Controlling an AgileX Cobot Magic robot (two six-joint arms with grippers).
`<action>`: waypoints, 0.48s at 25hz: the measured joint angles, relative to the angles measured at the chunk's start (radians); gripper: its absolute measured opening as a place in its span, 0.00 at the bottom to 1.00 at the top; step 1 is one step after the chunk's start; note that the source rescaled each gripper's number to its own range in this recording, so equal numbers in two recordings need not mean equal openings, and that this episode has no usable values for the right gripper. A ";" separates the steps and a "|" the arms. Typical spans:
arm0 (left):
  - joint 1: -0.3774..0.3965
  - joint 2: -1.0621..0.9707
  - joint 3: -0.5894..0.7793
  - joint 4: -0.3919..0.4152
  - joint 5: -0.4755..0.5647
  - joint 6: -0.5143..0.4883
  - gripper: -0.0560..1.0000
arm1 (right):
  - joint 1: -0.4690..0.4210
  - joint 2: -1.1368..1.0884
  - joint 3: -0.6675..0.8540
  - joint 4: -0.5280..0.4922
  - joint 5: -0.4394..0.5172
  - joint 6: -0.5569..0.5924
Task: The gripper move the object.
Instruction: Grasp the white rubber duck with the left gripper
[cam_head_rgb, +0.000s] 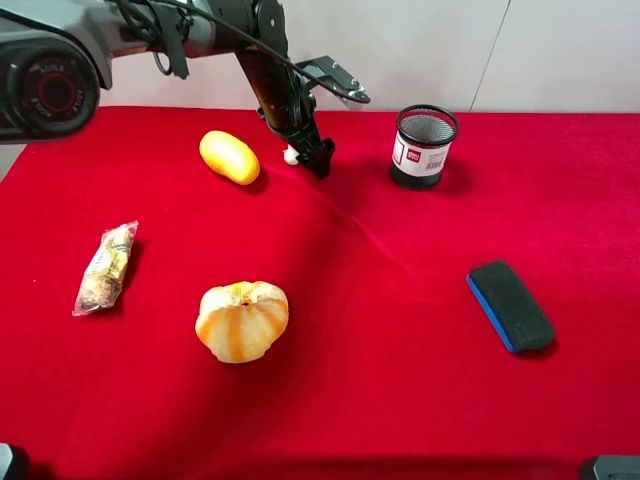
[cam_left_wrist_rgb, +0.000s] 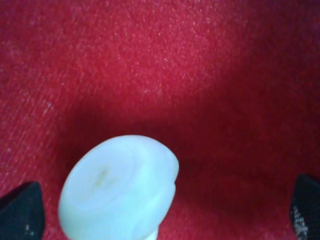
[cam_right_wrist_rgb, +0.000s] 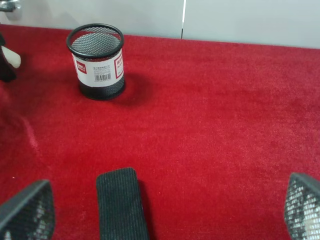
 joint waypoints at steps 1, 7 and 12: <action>0.000 0.001 0.000 0.003 -0.004 0.000 0.97 | 0.000 0.000 0.000 0.000 0.000 0.001; 0.000 0.010 0.000 0.017 -0.019 0.000 0.97 | 0.000 0.000 0.000 0.000 0.000 0.001; 0.000 0.011 0.000 0.031 -0.020 0.000 0.88 | 0.000 0.000 0.000 0.000 0.000 0.001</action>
